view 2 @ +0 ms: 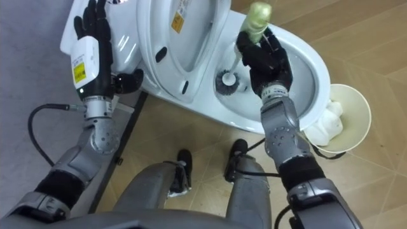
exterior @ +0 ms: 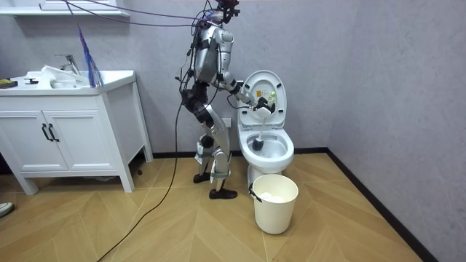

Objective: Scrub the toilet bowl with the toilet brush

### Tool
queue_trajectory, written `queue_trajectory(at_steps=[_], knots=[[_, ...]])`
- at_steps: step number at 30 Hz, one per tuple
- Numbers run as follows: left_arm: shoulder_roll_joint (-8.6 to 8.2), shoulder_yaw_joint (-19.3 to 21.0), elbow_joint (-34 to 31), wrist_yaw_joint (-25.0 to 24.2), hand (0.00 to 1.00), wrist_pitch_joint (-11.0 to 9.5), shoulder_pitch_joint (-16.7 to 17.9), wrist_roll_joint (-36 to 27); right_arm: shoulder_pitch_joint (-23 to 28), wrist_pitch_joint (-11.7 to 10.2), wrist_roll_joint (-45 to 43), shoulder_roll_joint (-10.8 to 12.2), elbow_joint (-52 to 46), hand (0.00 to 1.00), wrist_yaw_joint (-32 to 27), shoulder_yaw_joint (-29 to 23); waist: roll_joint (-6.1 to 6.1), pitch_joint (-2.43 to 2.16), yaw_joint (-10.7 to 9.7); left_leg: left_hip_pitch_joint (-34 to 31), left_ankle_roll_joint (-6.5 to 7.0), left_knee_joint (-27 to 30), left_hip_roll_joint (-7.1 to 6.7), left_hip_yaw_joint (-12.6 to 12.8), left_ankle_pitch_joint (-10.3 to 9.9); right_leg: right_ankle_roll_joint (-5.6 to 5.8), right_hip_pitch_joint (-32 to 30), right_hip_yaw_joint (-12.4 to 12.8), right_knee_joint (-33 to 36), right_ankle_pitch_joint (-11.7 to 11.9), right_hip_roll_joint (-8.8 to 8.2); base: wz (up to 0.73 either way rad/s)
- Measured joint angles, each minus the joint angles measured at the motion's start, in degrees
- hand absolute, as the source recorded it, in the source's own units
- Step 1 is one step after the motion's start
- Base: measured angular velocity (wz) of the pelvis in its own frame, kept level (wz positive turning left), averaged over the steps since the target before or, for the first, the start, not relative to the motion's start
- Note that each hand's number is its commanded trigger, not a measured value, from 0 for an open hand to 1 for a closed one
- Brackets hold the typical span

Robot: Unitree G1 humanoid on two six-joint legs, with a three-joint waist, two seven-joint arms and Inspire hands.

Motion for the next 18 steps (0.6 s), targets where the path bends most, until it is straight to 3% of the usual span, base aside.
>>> queue_trajectory(at_steps=[18], knots=[[-0.14,0.39,1.15,-4.54,0.0,0.57,-1.51,-6.13,0.8,-3.01,14.94,0.79,1.4,1.0,0.79,-0.24,0.1,-0.07,0.15,0.58,-0.18,1.26,0.16,0.94,-0.04,-0.56,0.21,0.97,1.02,0.56,0.17,-0.02]])
